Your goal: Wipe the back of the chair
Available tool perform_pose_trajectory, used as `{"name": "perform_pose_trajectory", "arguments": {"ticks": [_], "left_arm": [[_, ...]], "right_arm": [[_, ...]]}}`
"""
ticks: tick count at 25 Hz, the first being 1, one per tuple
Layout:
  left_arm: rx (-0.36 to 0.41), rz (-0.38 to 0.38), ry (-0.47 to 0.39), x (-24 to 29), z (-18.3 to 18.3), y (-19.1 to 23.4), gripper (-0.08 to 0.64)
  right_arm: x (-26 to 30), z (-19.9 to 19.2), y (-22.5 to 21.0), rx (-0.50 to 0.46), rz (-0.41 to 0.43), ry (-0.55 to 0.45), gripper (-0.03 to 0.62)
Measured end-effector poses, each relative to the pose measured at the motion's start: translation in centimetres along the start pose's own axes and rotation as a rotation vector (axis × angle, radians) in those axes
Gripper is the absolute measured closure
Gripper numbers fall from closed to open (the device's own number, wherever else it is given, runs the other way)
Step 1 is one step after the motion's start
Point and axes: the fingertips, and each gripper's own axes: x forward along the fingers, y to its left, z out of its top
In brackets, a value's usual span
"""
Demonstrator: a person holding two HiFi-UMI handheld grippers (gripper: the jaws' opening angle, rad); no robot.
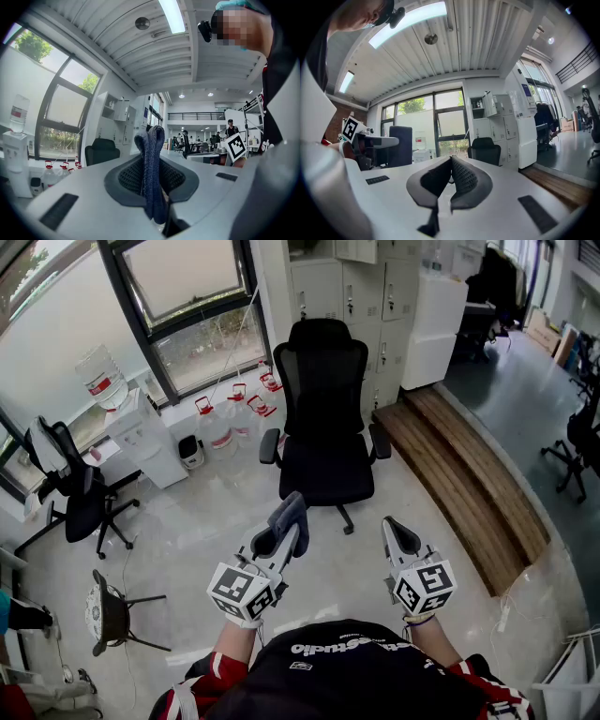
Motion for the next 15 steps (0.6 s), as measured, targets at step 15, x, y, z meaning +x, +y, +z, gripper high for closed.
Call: {"name": "perform_pose_trajectory", "arguments": {"ticks": [15], "left_arm": [[-0.014,-0.008,0.013,0.7,-0.5,-2.6,0.491]], "right_arm": [[-1.5,-0.6,-1.3,-0.006,0.024,0.011,0.577]]}}
